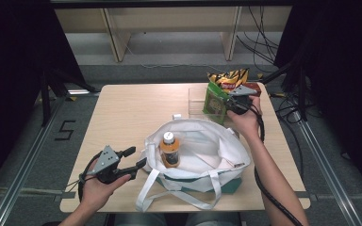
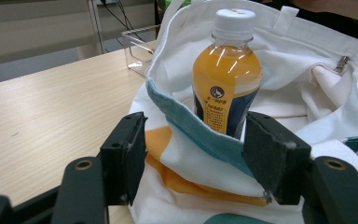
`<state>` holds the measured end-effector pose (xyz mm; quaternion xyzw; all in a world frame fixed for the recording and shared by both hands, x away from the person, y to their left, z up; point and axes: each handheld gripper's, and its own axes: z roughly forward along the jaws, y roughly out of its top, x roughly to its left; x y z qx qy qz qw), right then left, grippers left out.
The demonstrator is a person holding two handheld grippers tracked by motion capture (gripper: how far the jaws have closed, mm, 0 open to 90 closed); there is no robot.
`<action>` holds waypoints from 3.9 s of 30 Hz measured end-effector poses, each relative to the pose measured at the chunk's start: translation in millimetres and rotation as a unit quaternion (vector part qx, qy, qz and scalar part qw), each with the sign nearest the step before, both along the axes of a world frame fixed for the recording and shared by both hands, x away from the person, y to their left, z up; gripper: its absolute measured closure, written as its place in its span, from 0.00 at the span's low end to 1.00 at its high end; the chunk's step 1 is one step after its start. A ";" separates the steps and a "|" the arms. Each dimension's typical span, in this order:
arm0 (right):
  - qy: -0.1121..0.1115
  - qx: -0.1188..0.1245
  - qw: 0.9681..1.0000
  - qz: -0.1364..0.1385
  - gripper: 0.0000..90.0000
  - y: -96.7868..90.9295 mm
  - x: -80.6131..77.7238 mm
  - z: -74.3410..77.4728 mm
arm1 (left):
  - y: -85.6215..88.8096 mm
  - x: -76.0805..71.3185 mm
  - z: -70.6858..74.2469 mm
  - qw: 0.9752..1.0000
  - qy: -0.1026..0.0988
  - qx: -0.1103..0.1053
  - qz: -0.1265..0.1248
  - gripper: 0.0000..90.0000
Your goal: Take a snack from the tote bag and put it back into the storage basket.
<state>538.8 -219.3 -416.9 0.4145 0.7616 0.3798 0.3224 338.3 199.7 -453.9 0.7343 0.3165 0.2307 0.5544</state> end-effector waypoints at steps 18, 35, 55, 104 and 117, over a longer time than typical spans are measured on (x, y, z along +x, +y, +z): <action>0.006 -0.005 1.000 -0.014 0.92 -0.4 -1.0 -2.5 | 0.0 0.1 -0.1 1.000 0.001 0.000 0.000 0.43; -0.028 -0.041 0.999 0.019 1.00 1.3 -4.0 21.3 | 1.1 0.8 -0.1 1.000 -0.002 0.002 -0.001 0.43; -0.040 -0.088 0.995 0.031 0.99 -14.3 -6.6 32.7 | 0.4 0.0 -0.6 1.000 0.003 0.000 0.000 0.43; -0.007 -0.087 0.996 0.007 0.89 -25.8 -14.3 15.5 | -1.3 -0.5 -0.7 1.000 0.002 0.000 -0.001 0.43; -0.031 -0.066 0.997 0.002 0.80 -19.9 -22.5 27.9 | -1.1 -0.5 -0.6 1.000 0.002 0.000 -0.001 0.43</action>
